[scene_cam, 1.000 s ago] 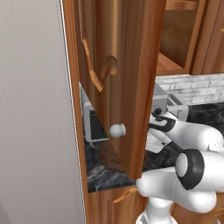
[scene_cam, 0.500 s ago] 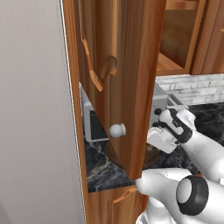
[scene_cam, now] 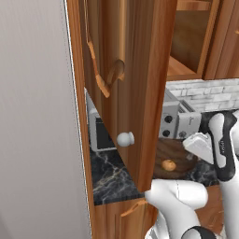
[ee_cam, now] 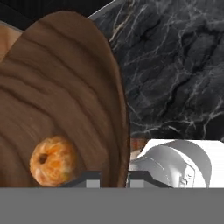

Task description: Pick the tangerine from the cabinet and place it in the bowl. Then pick the bowl and place it in the sink. Then turn on the sink facuet.

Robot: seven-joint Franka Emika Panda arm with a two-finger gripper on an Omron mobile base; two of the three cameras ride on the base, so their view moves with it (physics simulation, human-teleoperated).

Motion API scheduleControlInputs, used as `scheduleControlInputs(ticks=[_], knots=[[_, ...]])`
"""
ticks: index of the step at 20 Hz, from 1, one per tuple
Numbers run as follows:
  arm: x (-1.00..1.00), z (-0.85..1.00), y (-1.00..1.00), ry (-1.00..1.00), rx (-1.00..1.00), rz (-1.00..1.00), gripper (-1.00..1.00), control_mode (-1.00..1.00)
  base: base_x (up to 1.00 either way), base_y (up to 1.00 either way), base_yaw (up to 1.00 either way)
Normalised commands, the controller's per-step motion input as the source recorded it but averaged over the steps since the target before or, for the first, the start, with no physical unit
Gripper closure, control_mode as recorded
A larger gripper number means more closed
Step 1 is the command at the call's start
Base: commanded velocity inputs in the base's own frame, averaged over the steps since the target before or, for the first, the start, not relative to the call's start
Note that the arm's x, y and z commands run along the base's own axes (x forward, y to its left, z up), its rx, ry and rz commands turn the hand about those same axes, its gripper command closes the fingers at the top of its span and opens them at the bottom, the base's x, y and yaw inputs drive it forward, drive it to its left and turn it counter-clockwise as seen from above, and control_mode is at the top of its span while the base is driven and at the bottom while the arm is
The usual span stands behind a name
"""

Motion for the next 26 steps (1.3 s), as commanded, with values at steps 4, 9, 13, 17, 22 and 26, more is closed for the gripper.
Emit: scheduleControlInputs(ticks=[4,9,13,17,22,26], knots=[[-0.54,1.00,-0.54,-0.05,-0.09,0.00,1.00,-1.00,0.00,0.00,0.00],[-0.40,1.00,-0.37,-0.05,-0.08,-0.02,1.00,-1.00,0.00,0.00,0.00],[-0.20,1.00,-0.23,-0.03,-0.07,-0.13,1.00,-1.00,0.00,0.00,0.00],[-0.12,0.85,-0.05,-0.03,-0.03,-0.36,1.00,-1.00,0.00,0.00,0.00],[-0.02,0.22,0.00,-0.09,0.00,-0.48,1.00,-1.00,0.00,0.00,0.00],[-0.01,-0.03,0.14,-0.15,0.04,-0.48,1.00,-1.00,0.00,0.00,0.00]])
